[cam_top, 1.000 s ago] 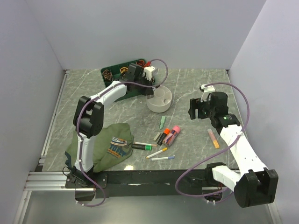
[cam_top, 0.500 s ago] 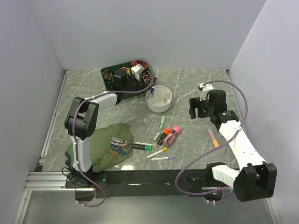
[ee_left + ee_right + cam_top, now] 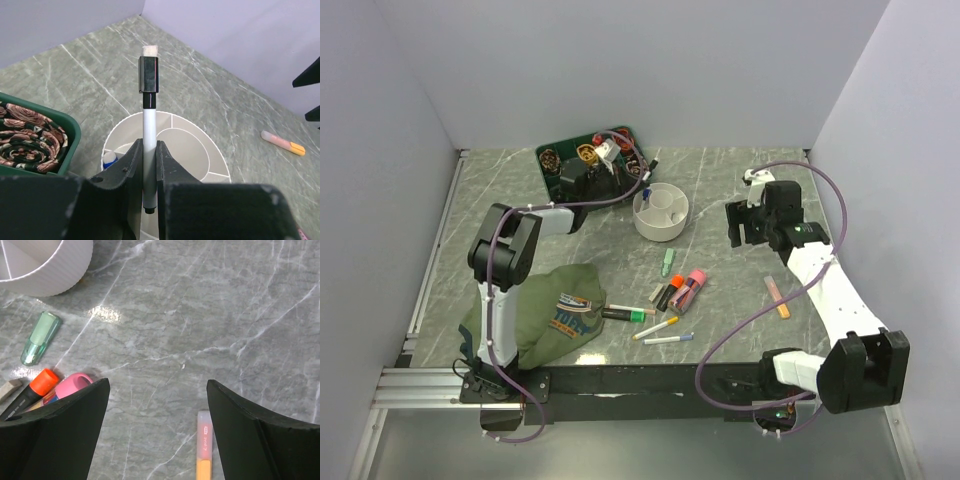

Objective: Sort the stationery into containers
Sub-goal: Place the pen in the storage box, then pick up the pen from the center of the board.

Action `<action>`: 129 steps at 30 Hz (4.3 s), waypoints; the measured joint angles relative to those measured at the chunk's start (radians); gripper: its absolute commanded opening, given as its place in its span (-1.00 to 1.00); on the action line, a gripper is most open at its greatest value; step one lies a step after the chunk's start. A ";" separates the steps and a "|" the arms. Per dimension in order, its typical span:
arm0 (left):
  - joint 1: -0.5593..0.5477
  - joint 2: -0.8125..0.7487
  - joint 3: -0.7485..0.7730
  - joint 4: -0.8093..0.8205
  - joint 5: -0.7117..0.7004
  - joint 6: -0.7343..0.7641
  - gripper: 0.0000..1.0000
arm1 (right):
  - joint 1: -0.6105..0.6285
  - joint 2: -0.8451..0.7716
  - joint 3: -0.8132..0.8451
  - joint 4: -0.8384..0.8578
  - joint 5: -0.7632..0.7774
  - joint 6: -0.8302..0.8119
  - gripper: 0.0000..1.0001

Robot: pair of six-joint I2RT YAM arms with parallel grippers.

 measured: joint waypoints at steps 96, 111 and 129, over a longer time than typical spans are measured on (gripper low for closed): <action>-0.521 -0.586 -0.319 -1.261 -0.311 0.956 -0.17 | 0.088 -0.458 -0.272 -0.063 -0.246 -0.198 0.82; -0.520 -0.487 -0.359 -1.179 -0.371 0.956 -0.17 | 0.084 -0.456 -0.272 -0.064 -0.232 -0.190 0.82; -0.522 -0.431 -0.384 -1.124 -0.390 0.952 -0.19 | 0.080 -0.443 -0.272 -0.064 -0.229 -0.191 0.82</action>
